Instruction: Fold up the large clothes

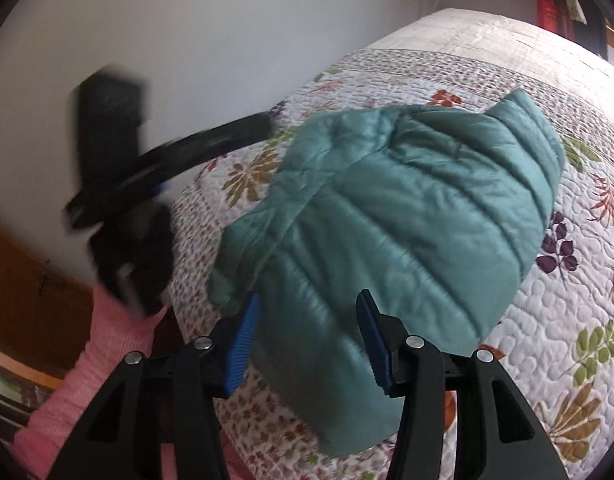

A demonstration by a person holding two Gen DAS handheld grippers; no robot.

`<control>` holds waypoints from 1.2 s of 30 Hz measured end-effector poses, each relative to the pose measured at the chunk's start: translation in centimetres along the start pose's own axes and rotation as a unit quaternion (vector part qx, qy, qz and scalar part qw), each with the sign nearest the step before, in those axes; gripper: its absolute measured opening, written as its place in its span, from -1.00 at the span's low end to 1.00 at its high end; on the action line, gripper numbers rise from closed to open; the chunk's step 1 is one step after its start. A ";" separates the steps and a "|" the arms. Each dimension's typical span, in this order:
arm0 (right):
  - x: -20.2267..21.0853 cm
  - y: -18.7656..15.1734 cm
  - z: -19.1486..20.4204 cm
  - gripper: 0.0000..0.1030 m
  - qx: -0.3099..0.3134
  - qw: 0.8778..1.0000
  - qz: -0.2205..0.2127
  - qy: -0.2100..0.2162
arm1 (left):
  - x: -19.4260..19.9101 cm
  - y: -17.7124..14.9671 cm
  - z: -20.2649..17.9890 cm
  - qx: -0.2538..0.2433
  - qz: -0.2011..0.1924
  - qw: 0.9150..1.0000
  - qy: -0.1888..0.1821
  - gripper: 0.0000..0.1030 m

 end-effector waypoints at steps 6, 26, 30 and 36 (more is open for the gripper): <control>-1.2 -2.4 1.1 0.00 0.025 0.999 0.023 0.016 | -3.2 -2.1 3.7 0.043 0.053 0.998 0.006 -0.19; 3.7 -1.7 -4.0 0.54 -0.093 0.993 -0.064 0.044 | 0.5 -5.5 4.8 0.101 0.058 0.992 -0.043 0.73; 3.2 -2.0 -7.2 0.59 -0.157 0.984 -0.069 0.055 | -0.6 -6.0 5.2 0.112 0.083 0.988 -0.061 0.74; 0.8 -2.5 -10.9 0.62 -0.215 0.970 -0.049 0.100 | -2.3 -7.2 5.6 0.135 0.108 0.979 -0.108 0.74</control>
Point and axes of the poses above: each gripper's, at about its wrist camera, not at the fingertips, and x roughly against the way its jaws point, z to its left, y to its top, the point moved 5 cm from there along -x, roughly the way its jaws point, and after that the axes turned 4 degrees about -x, right-handed, at the moved point
